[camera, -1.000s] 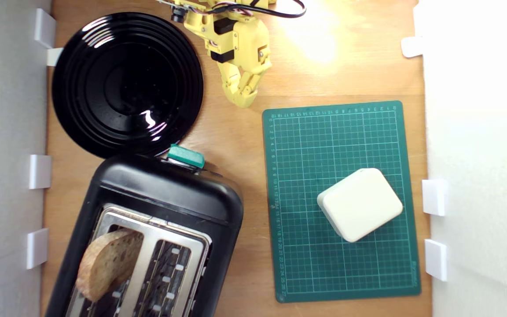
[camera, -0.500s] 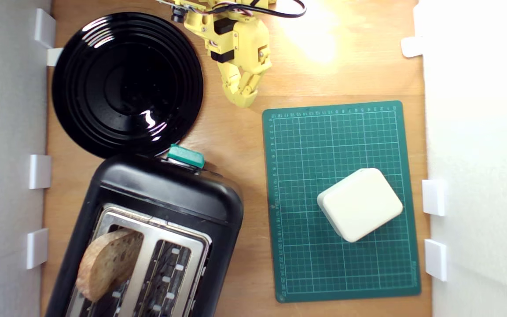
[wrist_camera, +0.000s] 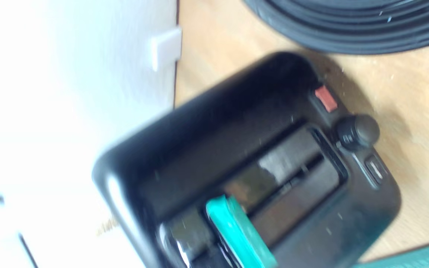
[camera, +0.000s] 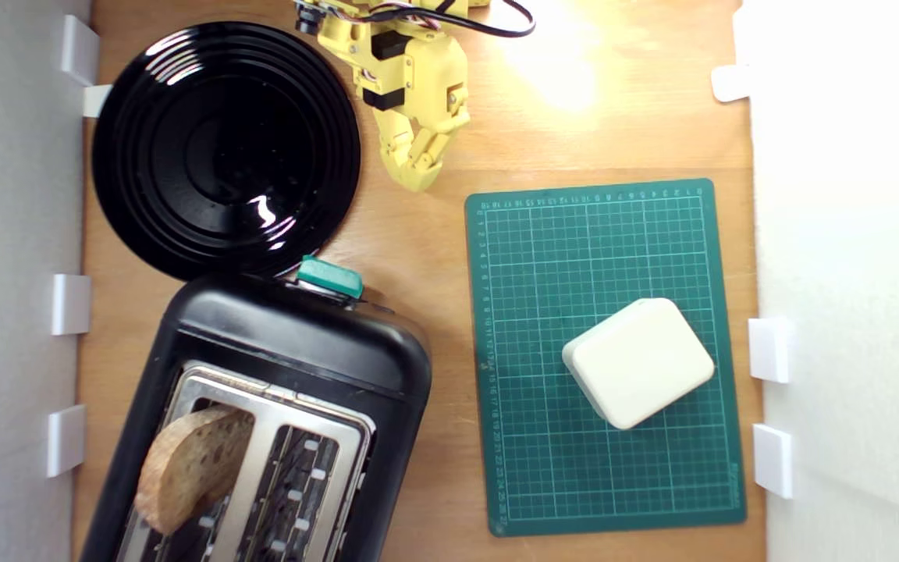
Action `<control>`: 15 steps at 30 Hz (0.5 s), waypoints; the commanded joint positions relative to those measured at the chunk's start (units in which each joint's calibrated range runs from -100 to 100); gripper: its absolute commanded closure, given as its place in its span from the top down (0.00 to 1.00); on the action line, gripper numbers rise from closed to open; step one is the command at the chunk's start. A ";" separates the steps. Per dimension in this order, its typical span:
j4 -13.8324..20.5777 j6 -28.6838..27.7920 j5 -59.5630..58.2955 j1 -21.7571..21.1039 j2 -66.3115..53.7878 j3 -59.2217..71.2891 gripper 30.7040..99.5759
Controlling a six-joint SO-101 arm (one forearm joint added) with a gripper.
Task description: Start toaster
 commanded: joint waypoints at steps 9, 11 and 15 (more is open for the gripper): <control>0.83 10.02 -1.25 2.73 2.16 -4.90 0.01; 0.74 10.86 -1.25 2.89 6.16 -8.89 0.01; 0.08 12.54 -1.25 5.19 15.49 -19.07 0.01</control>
